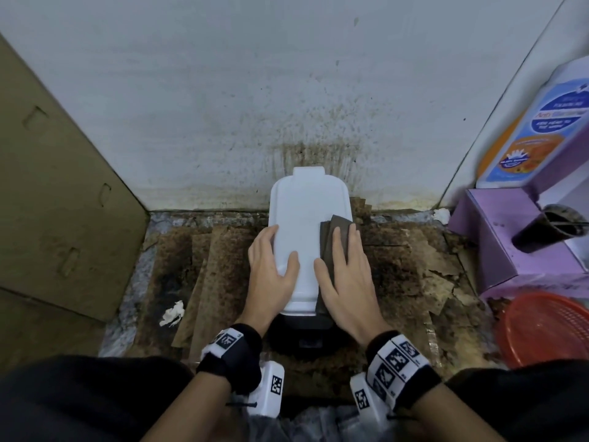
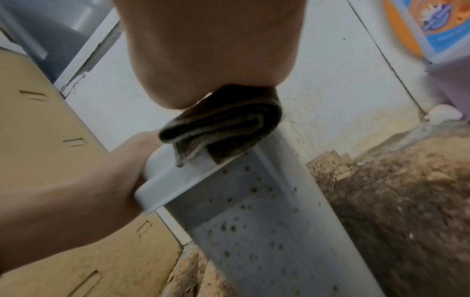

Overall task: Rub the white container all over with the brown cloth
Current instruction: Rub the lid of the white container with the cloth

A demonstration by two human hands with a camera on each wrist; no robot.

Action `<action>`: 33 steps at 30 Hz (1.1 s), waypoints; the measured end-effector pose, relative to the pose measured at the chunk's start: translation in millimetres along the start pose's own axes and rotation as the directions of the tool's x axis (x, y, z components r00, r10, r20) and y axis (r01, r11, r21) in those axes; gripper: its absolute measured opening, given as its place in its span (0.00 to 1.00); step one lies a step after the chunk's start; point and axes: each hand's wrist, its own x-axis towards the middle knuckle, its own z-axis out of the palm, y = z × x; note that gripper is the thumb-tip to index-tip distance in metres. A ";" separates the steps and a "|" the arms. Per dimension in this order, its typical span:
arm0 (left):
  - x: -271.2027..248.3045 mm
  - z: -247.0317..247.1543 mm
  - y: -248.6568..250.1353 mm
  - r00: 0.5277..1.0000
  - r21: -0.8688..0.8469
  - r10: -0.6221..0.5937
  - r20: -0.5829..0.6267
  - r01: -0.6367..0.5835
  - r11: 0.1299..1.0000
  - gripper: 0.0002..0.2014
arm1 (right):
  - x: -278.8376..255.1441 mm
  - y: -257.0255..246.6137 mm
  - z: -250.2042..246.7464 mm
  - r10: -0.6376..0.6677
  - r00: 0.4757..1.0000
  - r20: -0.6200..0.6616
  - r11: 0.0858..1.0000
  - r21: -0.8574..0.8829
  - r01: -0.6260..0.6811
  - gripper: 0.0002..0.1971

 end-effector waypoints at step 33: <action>-4.2 2.8 2.4 1.000 -0.051 -0.002 -0.007 0.001 0.999 0.23 | -15.3 9.5 20.5 0.078 0.965 -0.251 0.983 0.183 -0.032 0.29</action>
